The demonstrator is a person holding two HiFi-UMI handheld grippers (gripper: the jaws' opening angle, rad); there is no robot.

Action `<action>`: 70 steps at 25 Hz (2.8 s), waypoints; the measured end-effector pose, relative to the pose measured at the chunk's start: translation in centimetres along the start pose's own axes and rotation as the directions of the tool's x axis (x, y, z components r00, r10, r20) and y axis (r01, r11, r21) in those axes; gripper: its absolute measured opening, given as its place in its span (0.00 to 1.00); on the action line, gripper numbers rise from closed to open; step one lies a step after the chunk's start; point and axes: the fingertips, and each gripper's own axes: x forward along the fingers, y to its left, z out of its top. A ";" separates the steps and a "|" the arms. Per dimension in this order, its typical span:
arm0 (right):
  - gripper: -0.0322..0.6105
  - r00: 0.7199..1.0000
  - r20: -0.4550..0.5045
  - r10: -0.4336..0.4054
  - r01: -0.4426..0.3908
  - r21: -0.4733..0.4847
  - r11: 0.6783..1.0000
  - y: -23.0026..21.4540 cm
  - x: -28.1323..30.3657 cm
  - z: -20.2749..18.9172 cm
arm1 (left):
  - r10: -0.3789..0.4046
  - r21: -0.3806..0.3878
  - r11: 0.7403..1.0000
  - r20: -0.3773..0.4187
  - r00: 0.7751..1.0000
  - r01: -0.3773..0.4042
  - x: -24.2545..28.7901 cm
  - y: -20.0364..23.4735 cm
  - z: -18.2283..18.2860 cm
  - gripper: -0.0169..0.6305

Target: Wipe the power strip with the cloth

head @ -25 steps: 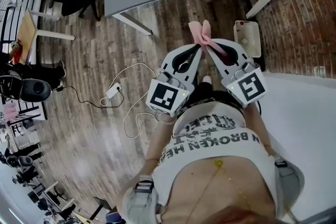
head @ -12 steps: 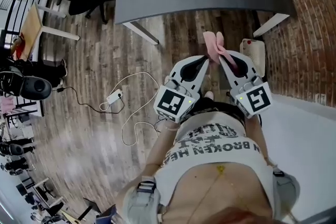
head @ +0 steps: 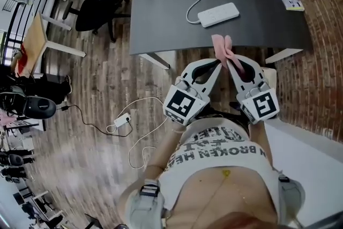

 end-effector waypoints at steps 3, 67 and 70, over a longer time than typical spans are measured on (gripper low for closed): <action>0.08 1.000 0.004 0.000 0.000 0.017 1.000 -0.5 3.1 -0.1 | -0.013 0.006 1.000 -0.004 1.000 0.013 0.3 2.5 0.1 0.04; 0.08 0.979 -0.202 0.014 -0.008 0.031 0.999 -21.1 25.0 -9.7 | -0.030 -0.131 0.991 -0.461 0.887 -0.034 17.2 27.3 -18.8 0.34; 0.08 0.976 -0.216 0.015 -0.009 0.030 1.000 -21.5 25.3 -10.2 | -0.032 -0.111 0.993 -0.532 0.846 -0.032 17.5 27.6 -21.6 0.38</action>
